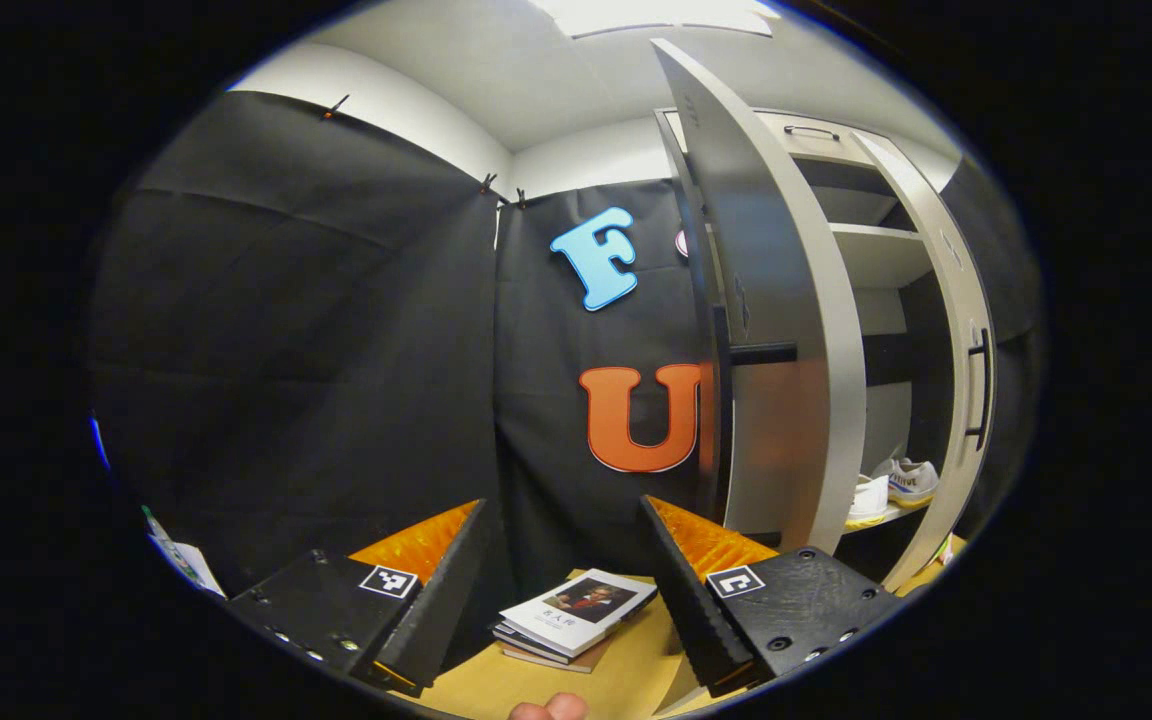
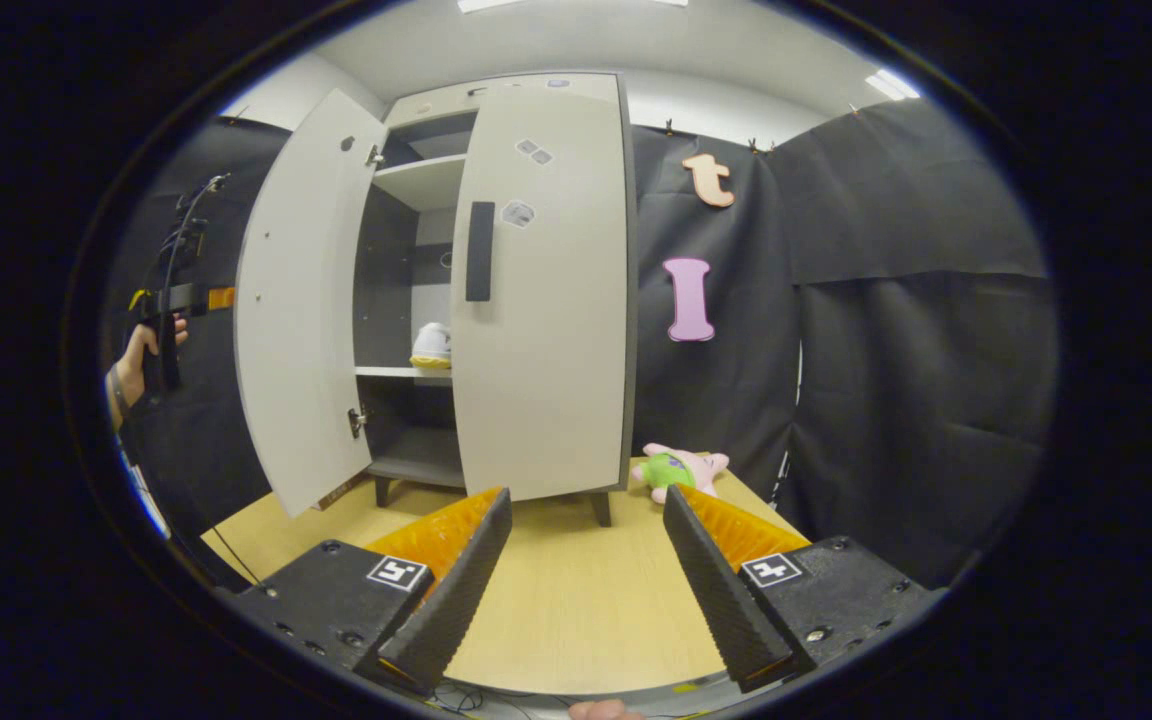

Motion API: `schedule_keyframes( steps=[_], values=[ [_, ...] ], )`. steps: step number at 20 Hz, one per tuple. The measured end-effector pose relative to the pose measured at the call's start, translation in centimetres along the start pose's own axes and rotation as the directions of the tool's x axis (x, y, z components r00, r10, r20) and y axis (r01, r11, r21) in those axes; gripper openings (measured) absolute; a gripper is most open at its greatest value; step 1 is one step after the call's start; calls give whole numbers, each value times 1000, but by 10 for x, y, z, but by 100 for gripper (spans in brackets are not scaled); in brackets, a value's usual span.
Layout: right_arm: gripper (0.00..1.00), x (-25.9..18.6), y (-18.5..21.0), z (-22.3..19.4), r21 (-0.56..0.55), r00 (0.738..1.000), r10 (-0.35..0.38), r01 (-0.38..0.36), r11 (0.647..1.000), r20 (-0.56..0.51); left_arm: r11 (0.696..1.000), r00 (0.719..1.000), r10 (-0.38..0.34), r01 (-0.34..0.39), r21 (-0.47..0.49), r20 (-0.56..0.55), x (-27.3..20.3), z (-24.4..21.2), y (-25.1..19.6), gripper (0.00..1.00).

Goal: Grab one shoe with the right hand and put it into the shoe cabinet, grab the other shoe with the left hand and put it into the shoe cabinet; then close the right door with the right hand and the left door with the left hand.

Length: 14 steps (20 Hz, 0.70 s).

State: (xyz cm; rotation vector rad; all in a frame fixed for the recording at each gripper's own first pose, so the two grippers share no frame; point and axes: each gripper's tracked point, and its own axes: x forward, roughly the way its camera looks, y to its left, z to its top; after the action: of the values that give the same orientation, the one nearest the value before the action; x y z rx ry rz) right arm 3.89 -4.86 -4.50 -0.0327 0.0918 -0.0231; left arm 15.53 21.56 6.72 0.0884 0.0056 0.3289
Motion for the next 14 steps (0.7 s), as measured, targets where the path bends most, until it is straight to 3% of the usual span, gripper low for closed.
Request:
schedule_keyframes(
  steps=[3, 7, 8, 9, 14],
  values=[
    [94, 5, 2, -2, 2, 1000, 16, -16, 1000, -7, 998, 998, -56, 56, 40, 5, -8, 4, -20, 89],
    [94, 12, -4, 1, -5, 1000, 23, -23, 1000, -4, 992, 992, -128, 128, 19, -15, -20, 5, -63, 89],
    [99, 12, -6, 0, -8, 1000, 22, -22, 1000, -5, 991, 991, -135, 135, 23, -13, -22, 5, -75, 89],
    [94, 12, -8, -2, -11, 1000, 20, -20, 1000, -7, 989, 990, -144, 144, 32, -3, -25, 8, -86, 89],
    [99, 11, -38, -12, 4, 999, -29, 29, 1000, -19, 973, 971, -232, 230, 33, 53, -15, 21, -159, 90]
  ],
)
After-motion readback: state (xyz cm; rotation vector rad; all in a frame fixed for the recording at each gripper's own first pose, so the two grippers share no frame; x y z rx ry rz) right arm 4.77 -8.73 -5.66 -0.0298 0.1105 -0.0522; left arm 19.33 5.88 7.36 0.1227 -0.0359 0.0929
